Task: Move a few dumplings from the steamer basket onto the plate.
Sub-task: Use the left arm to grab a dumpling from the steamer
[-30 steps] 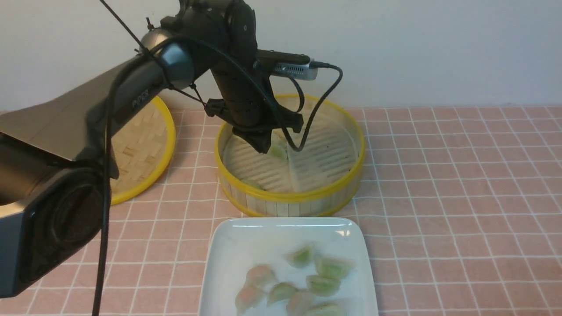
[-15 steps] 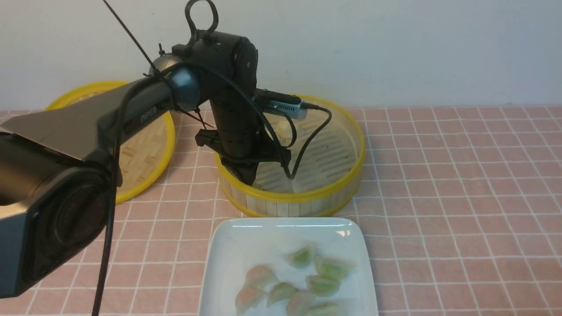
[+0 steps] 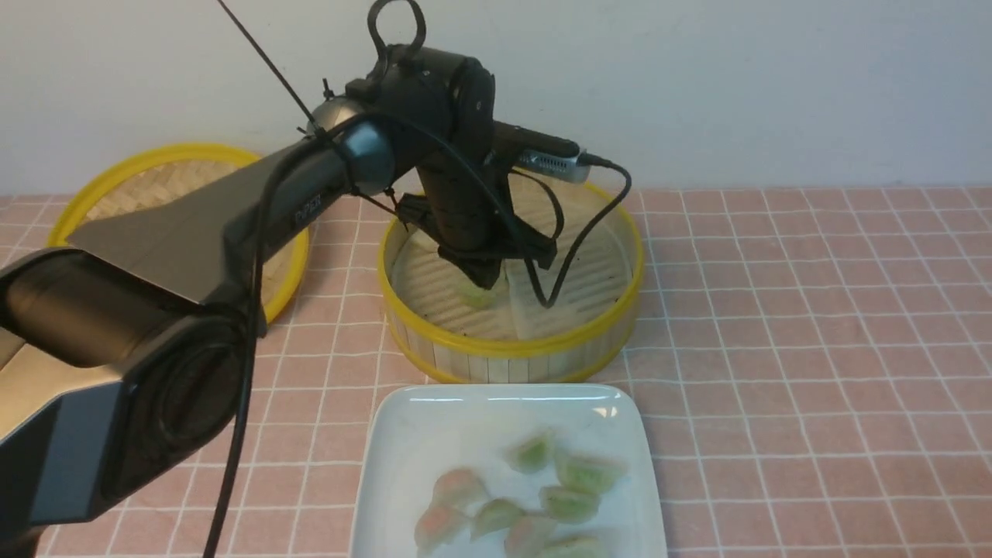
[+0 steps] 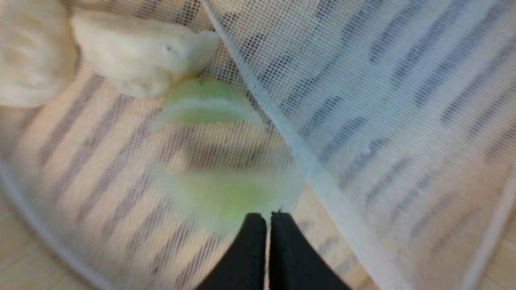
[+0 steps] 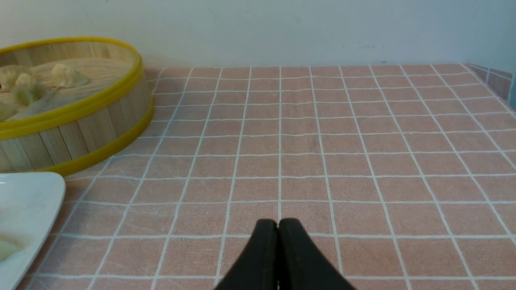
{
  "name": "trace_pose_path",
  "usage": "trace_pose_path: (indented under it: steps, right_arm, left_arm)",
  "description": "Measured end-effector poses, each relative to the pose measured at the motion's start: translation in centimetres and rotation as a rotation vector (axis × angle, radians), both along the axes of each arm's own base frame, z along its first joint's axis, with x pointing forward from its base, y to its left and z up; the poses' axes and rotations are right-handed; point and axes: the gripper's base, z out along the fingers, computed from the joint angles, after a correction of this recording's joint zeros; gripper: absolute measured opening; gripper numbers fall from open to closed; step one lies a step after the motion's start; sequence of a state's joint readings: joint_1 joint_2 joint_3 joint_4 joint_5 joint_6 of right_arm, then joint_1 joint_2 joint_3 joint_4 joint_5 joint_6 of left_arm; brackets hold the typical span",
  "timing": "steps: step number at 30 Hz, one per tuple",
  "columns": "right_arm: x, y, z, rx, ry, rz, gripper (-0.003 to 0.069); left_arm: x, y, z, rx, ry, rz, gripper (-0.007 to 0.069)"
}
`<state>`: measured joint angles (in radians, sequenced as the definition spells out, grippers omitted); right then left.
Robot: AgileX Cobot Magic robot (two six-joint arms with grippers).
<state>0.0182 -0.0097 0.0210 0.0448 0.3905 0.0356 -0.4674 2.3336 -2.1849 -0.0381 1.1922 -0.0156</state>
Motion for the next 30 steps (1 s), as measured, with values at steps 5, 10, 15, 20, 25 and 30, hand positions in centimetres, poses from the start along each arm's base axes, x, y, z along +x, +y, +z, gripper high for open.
trace_pose_path:
  steps: [5,10,15,20,25,30]
  right_arm:
    - [0.0,0.0,0.0,0.0,0.0,0.0,-0.0015]
    - [0.0,0.0,0.0,0.0,0.0,0.0,-0.0015]
    - [0.0,0.0,0.0,0.0,0.0,0.0,-0.0015]
    - [0.0,0.0,0.0,0.0,0.0,0.0,-0.0015]
    - [0.0,0.0,0.0,0.0,0.0,0.0,-0.0015]
    - [0.0,0.0,0.0,0.0,0.0,0.0,-0.0015]
  left_arm:
    - [-0.1,0.7,3.6,0.03,-0.085,-0.001,-0.0006]
    - [-0.1,0.8,3.6,0.039,-0.086,0.0,-0.0004]
    - [0.2,0.2,1.6,0.017,-0.031,-0.01,0.009]
    - [0.6,-0.1,-1.1,0.039,0.018,-0.024,0.0332]
    - [1.2,-0.2,-3.7,0.07,0.039,-0.028,0.0545]
    - [1.7,-0.5,-4.9,0.059,0.013,-0.031,0.0599]
